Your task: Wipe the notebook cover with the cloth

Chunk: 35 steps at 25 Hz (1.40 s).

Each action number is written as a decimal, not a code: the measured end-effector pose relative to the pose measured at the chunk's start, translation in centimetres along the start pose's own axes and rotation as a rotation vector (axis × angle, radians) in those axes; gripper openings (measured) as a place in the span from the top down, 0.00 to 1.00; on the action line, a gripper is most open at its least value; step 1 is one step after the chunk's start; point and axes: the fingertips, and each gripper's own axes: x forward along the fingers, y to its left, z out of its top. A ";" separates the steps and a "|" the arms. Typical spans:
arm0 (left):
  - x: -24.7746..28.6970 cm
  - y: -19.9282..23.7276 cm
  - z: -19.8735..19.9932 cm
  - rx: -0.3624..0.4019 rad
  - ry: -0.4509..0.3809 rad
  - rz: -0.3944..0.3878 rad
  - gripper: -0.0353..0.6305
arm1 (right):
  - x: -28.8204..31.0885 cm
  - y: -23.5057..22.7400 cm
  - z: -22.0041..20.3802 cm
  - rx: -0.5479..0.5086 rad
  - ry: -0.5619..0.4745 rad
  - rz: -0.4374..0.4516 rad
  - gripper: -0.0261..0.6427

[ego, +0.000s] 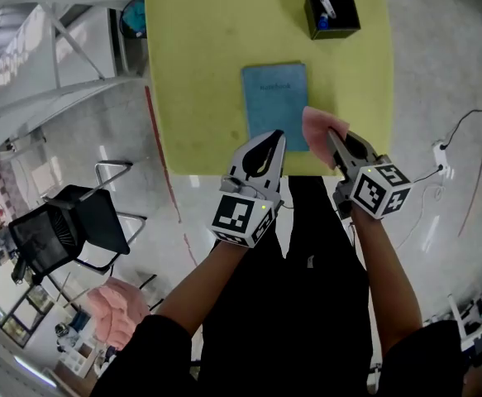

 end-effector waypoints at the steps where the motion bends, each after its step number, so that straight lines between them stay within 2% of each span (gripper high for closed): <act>1: -0.4 -0.5 0.8 0.018 -0.002 -0.004 0.92 | -1.2 0.8 1.1 -0.036 -0.029 -0.009 0.90; 3: -1.1 -1.7 2.4 0.041 -0.005 -0.010 0.92 | -3.9 2.4 3.5 -0.117 -0.092 -0.036 0.90; 5: -2.5 -3.0 4.7 0.021 -0.021 -0.011 0.92 | -6.8 4.4 5.8 -0.174 -0.156 -0.068 0.90; 8: -5.6 -5.0 9.9 -0.045 -0.101 -0.007 0.92 | -10.5 7.8 8.7 -0.235 -0.239 -0.105 0.90; 10: -7.9 -6.4 13.6 -0.049 -0.151 -0.002 0.92 | -12.7 10.7 10.7 -0.292 -0.277 -0.113 0.90; 13: -11.0 -8.7 18.9 0.019 -0.214 0.003 0.92 | -16.0 15.4 14.1 -0.380 -0.337 -0.099 0.90; 16: -14.2 -11.1 22.4 0.077 -0.236 -0.012 0.92 | -19.4 19.9 16.5 -0.421 -0.395 -0.080 0.90; 19: -15.6 -11.9 24.9 0.108 -0.269 0.000 0.92 | -21.4 22.6 18.9 -0.483 -0.440 -0.076 0.90; 24: -17.1 -11.1 27.5 0.081 -0.347 0.067 0.92 | -24.2 24.7 22.0 -0.540 -0.481 -0.124 0.90; 27: -18.0 -10.8 29.3 0.084 -0.393 0.094 0.92 | -24.8 25.6 23.2 -0.568 -0.493 -0.116 0.90; 35: -19.8 -9.9 31.0 0.098 -0.447 0.155 0.92 | -25.1 27.6 24.8 -0.635 -0.507 -0.105 0.90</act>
